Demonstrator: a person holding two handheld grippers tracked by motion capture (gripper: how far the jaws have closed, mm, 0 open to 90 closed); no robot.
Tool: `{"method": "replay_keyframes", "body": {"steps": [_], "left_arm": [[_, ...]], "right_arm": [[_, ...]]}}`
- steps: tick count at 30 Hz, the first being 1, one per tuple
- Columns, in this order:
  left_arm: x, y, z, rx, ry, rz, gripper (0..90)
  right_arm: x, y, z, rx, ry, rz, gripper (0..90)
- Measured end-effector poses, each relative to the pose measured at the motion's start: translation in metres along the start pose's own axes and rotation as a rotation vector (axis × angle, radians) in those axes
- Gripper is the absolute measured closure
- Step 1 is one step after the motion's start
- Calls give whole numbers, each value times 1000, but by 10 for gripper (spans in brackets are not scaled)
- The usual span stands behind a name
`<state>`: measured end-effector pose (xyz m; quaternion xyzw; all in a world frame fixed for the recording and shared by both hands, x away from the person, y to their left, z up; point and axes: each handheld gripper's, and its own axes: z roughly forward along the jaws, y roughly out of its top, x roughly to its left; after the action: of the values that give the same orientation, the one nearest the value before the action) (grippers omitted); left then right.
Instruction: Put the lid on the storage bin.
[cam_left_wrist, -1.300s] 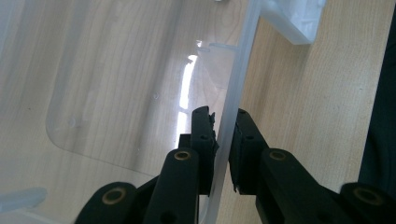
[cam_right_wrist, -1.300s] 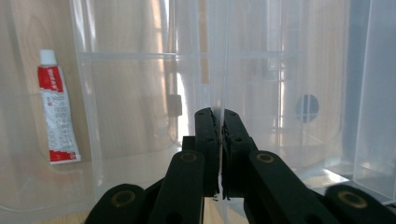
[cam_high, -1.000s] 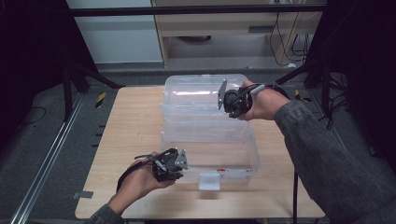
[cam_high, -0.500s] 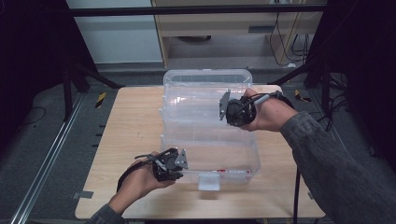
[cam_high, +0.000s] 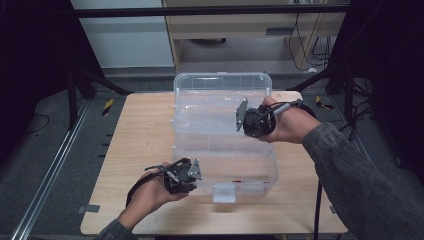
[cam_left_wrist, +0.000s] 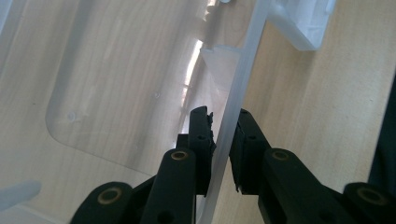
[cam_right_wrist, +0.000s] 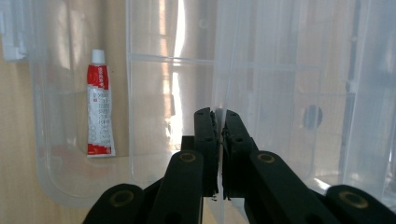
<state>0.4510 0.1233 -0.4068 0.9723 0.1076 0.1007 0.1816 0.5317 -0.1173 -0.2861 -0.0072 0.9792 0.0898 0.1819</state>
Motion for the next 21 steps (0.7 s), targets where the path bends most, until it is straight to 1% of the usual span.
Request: {"method": "replay_keyframes", "body": {"steps": [3, 6, 10, 12, 13, 18, 21], "left_arm": [[3, 2, 1, 2, 17, -4, 795], [3, 1, 2, -2, 15, -13, 795], [3, 1, 2, -5, 18, -7, 792], [0, 0, 2, -4, 17, -48, 789], [0, 0, 2, -4, 17, -53, 787], [1, 1, 2, 1, 17, -36, 785], [0, 0, 2, -1, 16, -44, 785]], "right_arm": [[-9, 2, 5, 0, -18, 14, 866], [-9, 5, 6, -4, -18, 0, 872], [0, 3, 3, -22, -19, -15, 877], [6, 1, 2, -30, -20, -8, 877], [8, 0, 1, -37, -20, -8, 877], [20, -1, 0, -46, -8, -20, 877], [25, -2, 1, -46, 3, -28, 876]]}}
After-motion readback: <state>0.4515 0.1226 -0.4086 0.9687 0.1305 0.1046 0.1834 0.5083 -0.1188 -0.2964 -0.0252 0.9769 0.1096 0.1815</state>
